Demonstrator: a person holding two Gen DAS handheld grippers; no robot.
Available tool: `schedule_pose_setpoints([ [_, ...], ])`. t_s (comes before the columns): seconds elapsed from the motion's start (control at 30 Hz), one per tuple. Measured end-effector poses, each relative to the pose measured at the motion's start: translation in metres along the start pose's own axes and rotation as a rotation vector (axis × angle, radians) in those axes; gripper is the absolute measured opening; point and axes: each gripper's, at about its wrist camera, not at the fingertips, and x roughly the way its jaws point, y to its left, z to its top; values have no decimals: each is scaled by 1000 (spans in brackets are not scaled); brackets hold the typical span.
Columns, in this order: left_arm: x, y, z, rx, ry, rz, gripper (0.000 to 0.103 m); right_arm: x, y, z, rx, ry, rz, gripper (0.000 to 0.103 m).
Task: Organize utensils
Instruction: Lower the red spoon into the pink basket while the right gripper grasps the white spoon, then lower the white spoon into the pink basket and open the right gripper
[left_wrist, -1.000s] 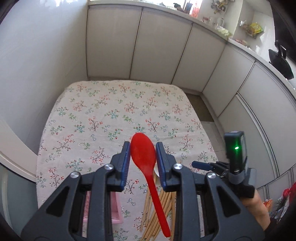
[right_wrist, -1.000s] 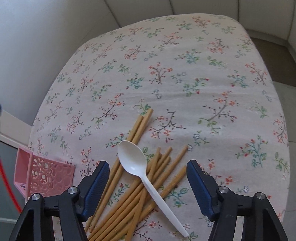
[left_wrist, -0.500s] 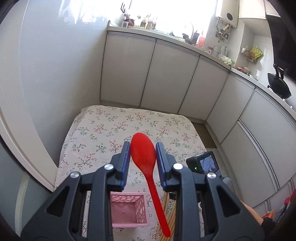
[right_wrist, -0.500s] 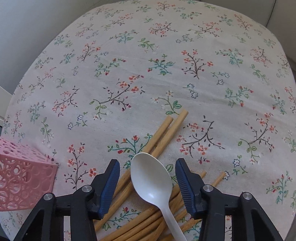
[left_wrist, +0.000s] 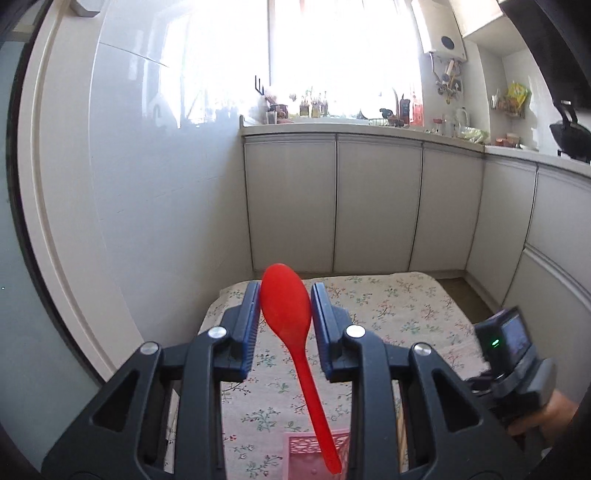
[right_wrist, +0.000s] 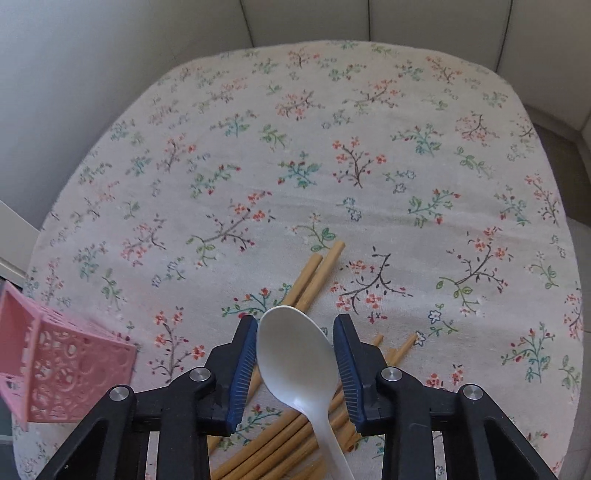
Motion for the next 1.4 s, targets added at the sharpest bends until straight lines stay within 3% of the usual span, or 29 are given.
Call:
schedule_pose_setpoints([
  [0.33,20,-11,-31,97,-10,24,30,-65,24,-9,35,-217,96,38],
  [0.6,20,-11,-49,122,6,-40,30,-86,34,-16,48,-349,145,38],
  [0.7,17,-7,-46,98,29,-65,44,-89,36,-16,63,-370,169,38],
  [0.77,12,-3,-42,61,31,-81,66,-94,39,-16,63,-390,178,38],
  [0.93,-7,8,-29,-37,72,-92,89,-110,46,-16,74,-457,222,38],
  [1.03,-12,14,-28,-69,143,-75,91,-120,53,-16,103,-502,273,38],
  [1.13,-19,26,-30,-86,219,6,91,-124,63,-14,139,-536,305,38],
  [1.27,-24,52,-34,-159,291,70,91,-120,77,-3,200,-567,343,39],
  [1.4,-19,69,-44,-166,370,105,91,-110,92,1,257,-609,375,39],
])
